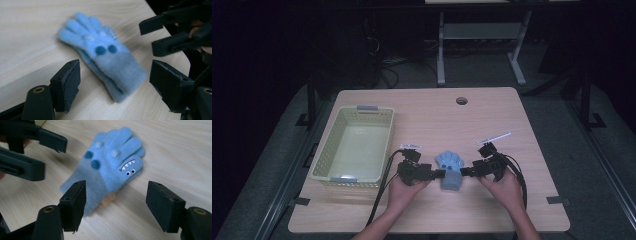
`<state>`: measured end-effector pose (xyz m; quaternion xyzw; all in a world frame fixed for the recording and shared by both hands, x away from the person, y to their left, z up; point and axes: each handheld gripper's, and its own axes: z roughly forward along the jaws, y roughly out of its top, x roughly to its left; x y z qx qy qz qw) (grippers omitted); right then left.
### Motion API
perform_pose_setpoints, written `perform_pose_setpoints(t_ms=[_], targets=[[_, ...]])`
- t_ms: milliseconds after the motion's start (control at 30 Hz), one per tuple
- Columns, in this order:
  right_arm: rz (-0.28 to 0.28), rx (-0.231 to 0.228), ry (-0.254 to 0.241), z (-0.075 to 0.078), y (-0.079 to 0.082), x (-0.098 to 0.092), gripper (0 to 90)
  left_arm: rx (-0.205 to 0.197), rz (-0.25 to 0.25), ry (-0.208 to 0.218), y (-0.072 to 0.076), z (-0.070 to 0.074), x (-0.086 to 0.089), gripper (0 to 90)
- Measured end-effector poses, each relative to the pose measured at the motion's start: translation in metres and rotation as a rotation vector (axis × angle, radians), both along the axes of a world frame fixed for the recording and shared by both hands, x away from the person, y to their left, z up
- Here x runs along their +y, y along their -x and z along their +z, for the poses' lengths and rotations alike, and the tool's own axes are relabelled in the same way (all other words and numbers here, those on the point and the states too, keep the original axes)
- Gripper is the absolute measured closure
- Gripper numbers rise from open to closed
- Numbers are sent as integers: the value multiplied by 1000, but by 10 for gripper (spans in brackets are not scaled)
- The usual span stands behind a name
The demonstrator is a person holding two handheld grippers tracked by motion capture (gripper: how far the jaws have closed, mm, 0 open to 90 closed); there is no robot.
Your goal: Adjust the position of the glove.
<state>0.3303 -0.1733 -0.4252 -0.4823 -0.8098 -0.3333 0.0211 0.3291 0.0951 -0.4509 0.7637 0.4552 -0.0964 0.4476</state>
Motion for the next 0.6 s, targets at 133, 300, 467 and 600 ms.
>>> perform_pose_setpoints(t_ms=[133, 300, 467, 600], targets=[[-17, 8, -25, -5, 0, -1, 340, 70, 10, 6, -5, -10, -4, 264], [-35, 34, -56, -15, -1, 0, 387, 103, 17, 19, -8, -17, -8, 327], [-67, 77, -84, -23, -2, 1, 412, 122, 24, 35, -10, -20, -11, 373], [-69, 88, -100, -27, -4, 3, 430, 128, 18, 39, -11, -21, -14, 413]])
